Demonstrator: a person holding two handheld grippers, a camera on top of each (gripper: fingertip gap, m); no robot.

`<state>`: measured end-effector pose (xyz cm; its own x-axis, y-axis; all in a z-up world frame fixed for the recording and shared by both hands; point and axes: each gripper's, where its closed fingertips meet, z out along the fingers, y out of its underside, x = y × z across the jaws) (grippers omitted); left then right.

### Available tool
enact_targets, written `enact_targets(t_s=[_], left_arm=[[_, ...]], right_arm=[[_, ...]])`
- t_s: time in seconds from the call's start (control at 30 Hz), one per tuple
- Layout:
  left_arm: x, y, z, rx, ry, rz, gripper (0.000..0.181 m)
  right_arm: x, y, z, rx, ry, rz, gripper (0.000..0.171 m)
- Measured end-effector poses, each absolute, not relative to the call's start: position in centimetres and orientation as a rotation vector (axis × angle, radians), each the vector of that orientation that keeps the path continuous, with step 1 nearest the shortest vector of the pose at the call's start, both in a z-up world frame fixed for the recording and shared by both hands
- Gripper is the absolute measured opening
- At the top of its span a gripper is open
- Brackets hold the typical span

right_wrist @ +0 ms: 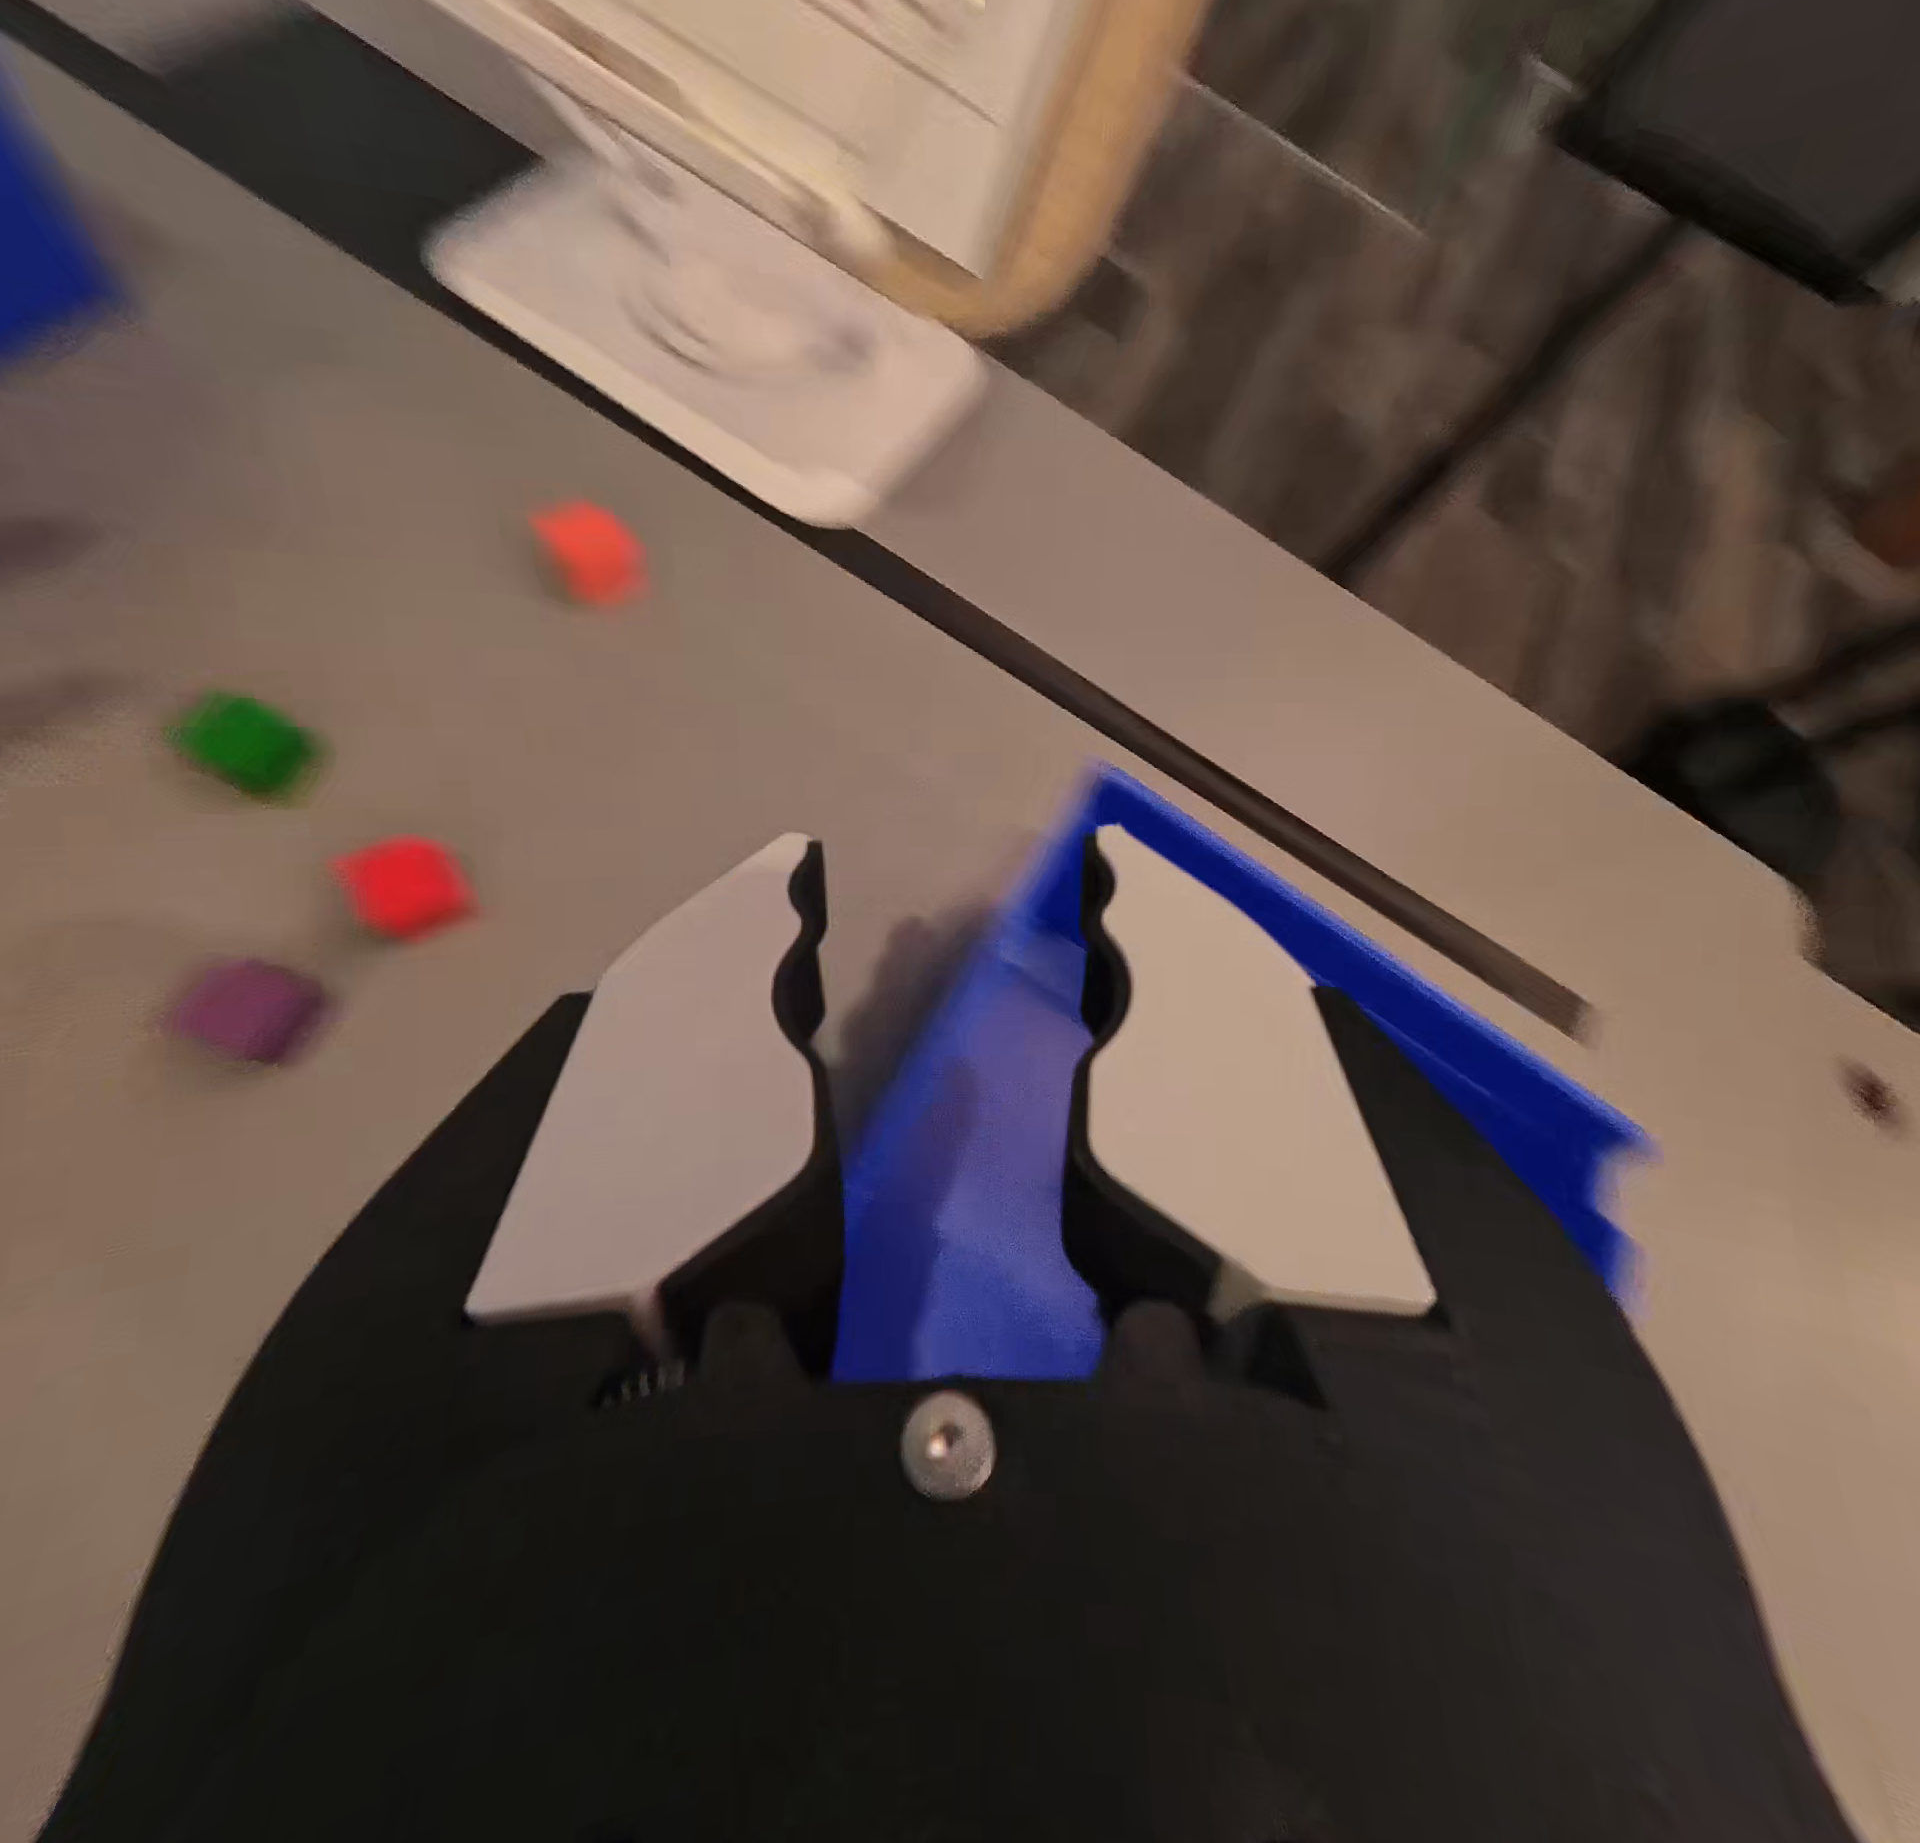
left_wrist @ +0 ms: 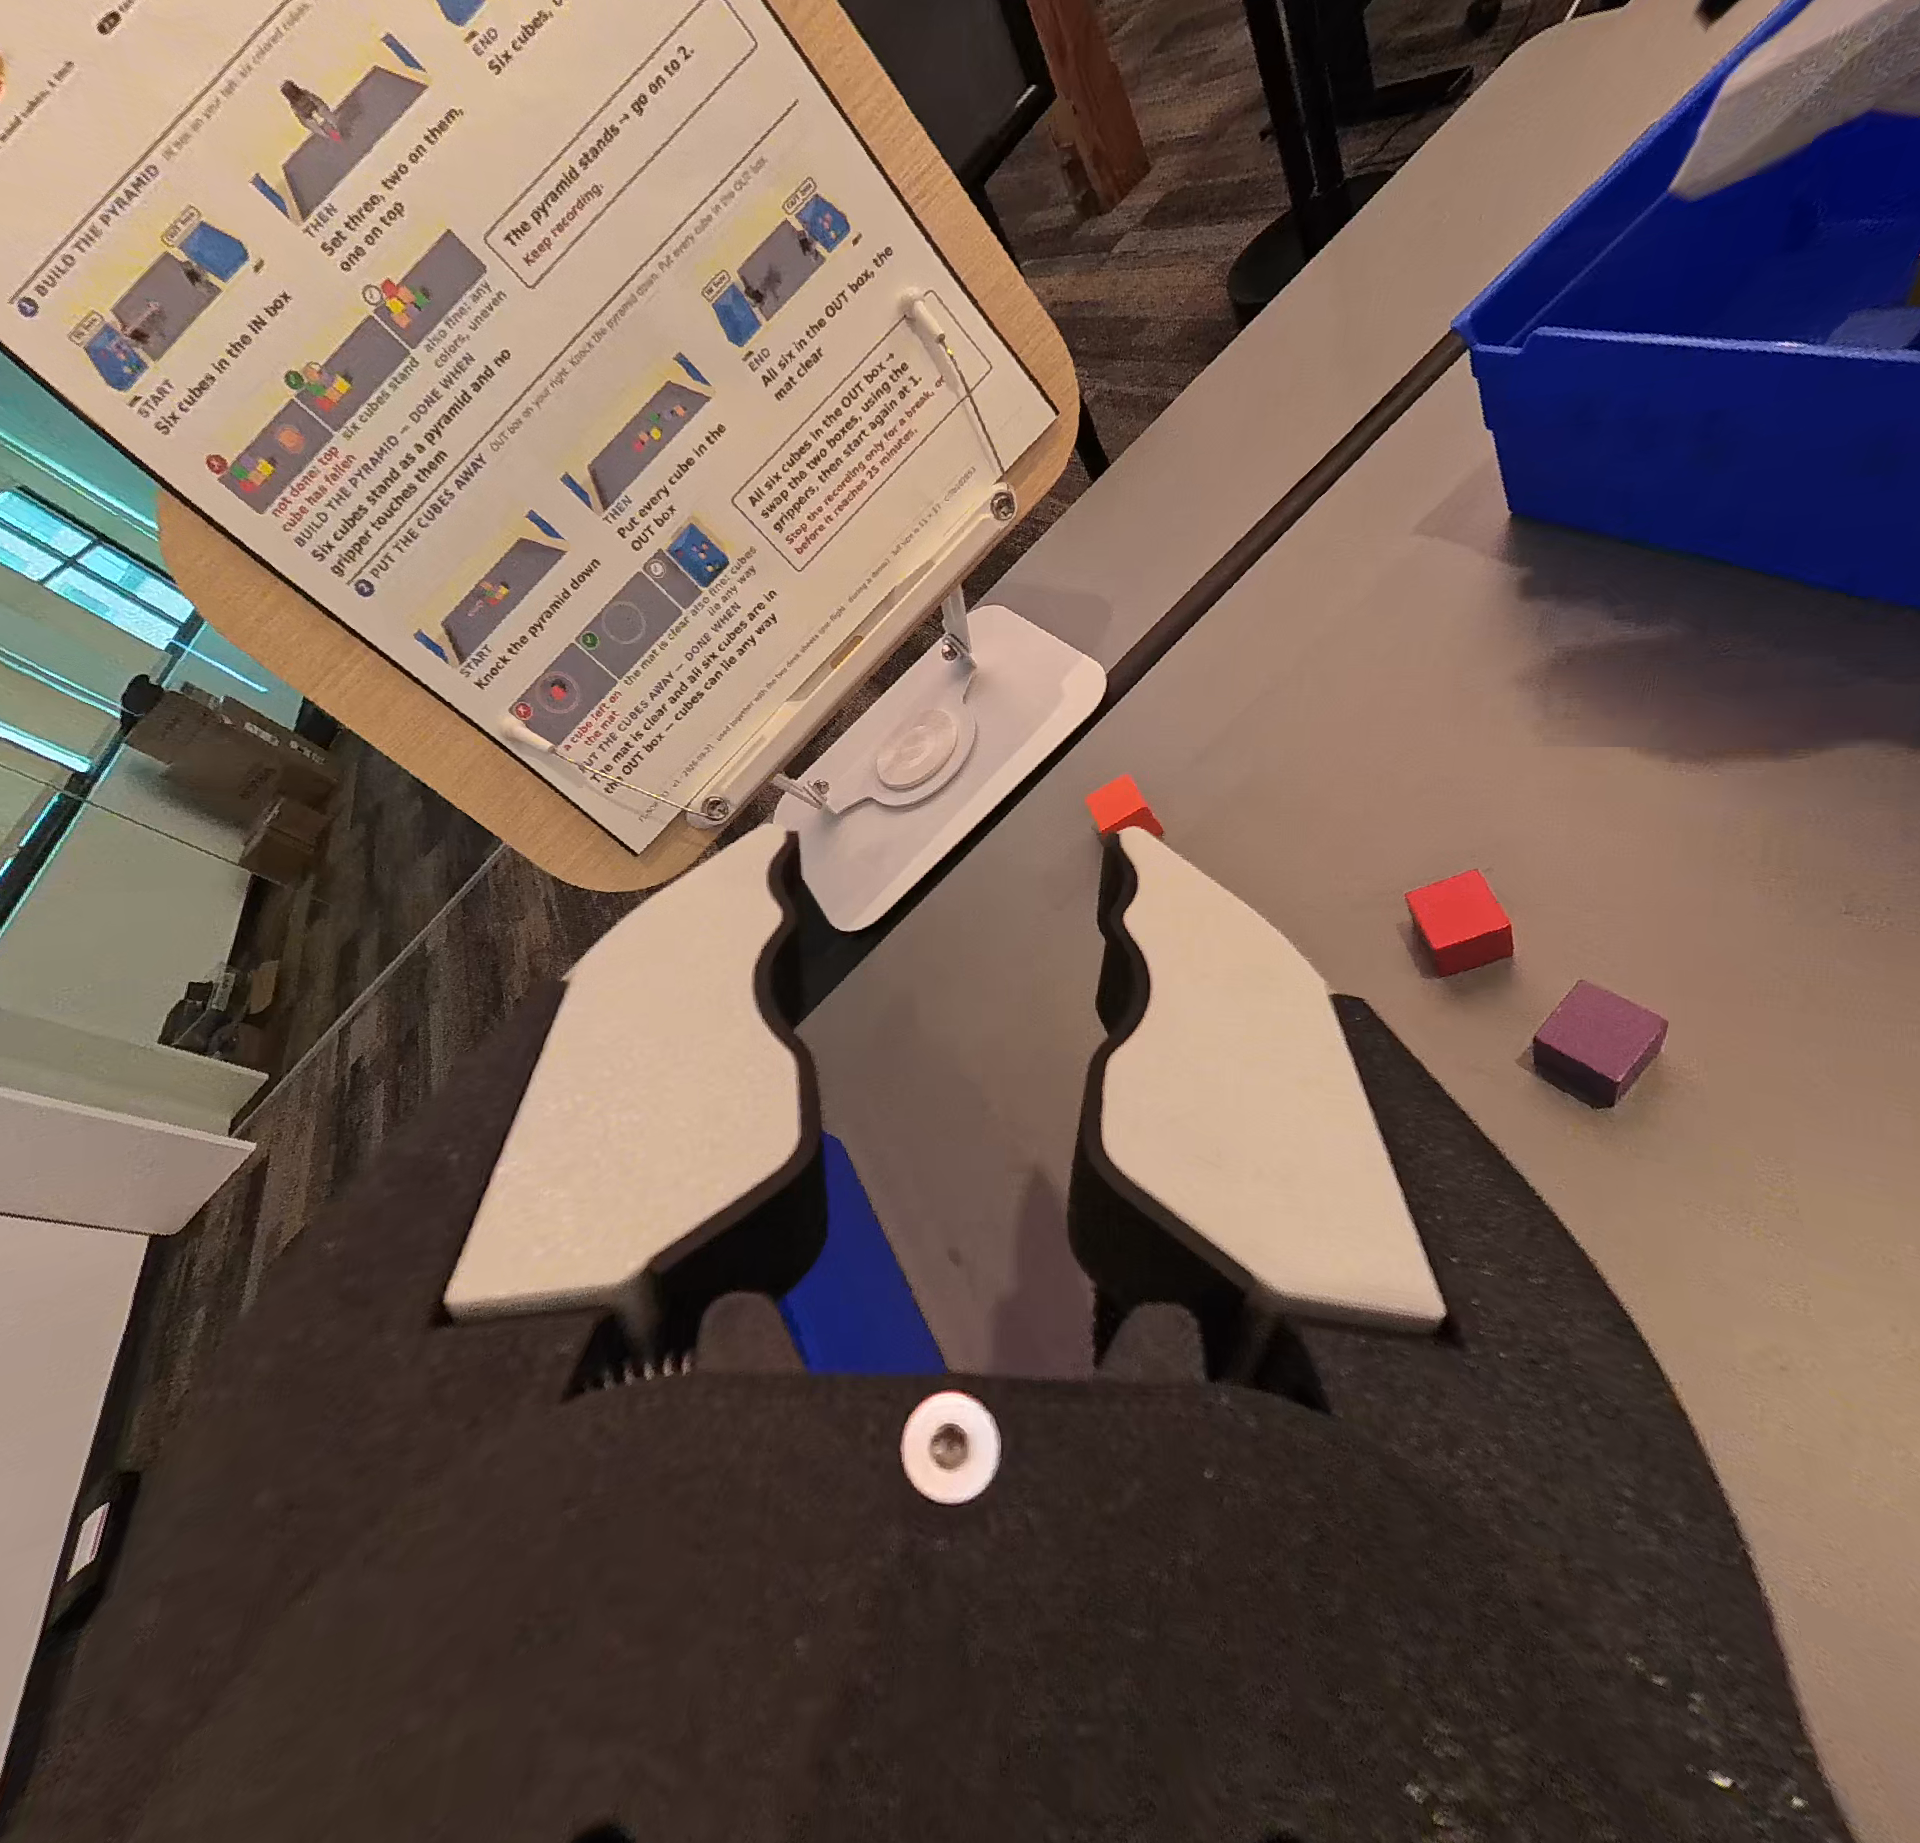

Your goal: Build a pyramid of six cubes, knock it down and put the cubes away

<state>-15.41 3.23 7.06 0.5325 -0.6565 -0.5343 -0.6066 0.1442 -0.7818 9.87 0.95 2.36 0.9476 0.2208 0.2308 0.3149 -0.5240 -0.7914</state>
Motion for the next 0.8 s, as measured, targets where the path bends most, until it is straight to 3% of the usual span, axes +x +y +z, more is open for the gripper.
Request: enact_targets(t_s=[0.1, 0.2, 0.43, 0.8], left_arm=[[-15.5, 3.2, 7.1, -1.528, 1.126, -0.054, 0.055], [-15.7, 3.1, 7.1, -1.527, 1.131, -0.045, 0.055], [-15.7, 3.1, 7.2, -1.524, 1.135, -0.047, 0.055], [-15.5, 3.1, 6.8, -1.528, 1.153, -0.037, 0.055]], right_arm=[[0.9, 1.4, 1.4, -2.12, -0.52, 0.173, 0.048], [-4.5, 1.0, -3.9, -2.227, -0.822, 0.23, 0.043], [-5.6, 1.4, -12.1, -2.386, -1.068, -0.008, 0.04], [-5.8, 1.2, -14.4, -2.47, -1.066, 0.067, 0.029]])
